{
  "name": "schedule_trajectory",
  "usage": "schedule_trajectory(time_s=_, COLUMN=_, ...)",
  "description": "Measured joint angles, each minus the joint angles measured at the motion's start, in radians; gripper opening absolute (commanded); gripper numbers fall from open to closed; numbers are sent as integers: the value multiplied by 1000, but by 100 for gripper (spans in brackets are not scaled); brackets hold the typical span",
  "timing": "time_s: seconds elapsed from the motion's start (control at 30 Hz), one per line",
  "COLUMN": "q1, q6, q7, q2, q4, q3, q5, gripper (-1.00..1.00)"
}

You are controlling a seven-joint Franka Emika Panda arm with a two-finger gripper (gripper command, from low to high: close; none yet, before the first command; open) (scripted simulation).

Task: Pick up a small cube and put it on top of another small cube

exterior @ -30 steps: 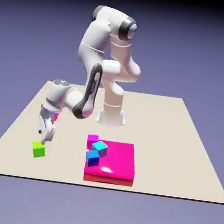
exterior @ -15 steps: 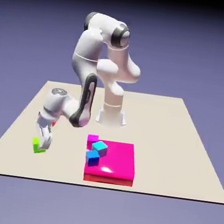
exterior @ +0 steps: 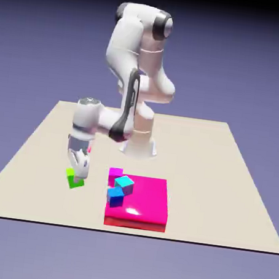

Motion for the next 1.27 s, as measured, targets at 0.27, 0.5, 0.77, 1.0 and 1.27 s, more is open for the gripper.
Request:
schedule_trajectory(time_s=0.27, q1=-134, q6=-133, q7=221, q2=-153, q4=-28, q3=289, q5=-102, gripper=-100)
schedule_trajectory(time_s=0.5, q1=-267, q6=-249, q7=414, q2=-287, q4=-52, q3=543, q5=-192, gripper=-100)
schedule_trajectory(time_s=0.77, q1=-410, q6=-381, q7=635, q2=-440, q4=-79, q3=833, q5=-294, gripper=-100)
schedule_trajectory(time_s=1.0, q1=-438, q6=-312, q7=800, q2=-317, q4=-70, q3=813, q5=-513, gripper=-100)
schedule_trajectory(time_s=1.27, q1=-464, q6=-238, q7=968, q2=-186, q4=-60, q3=786, q5=-739, gripper=100)
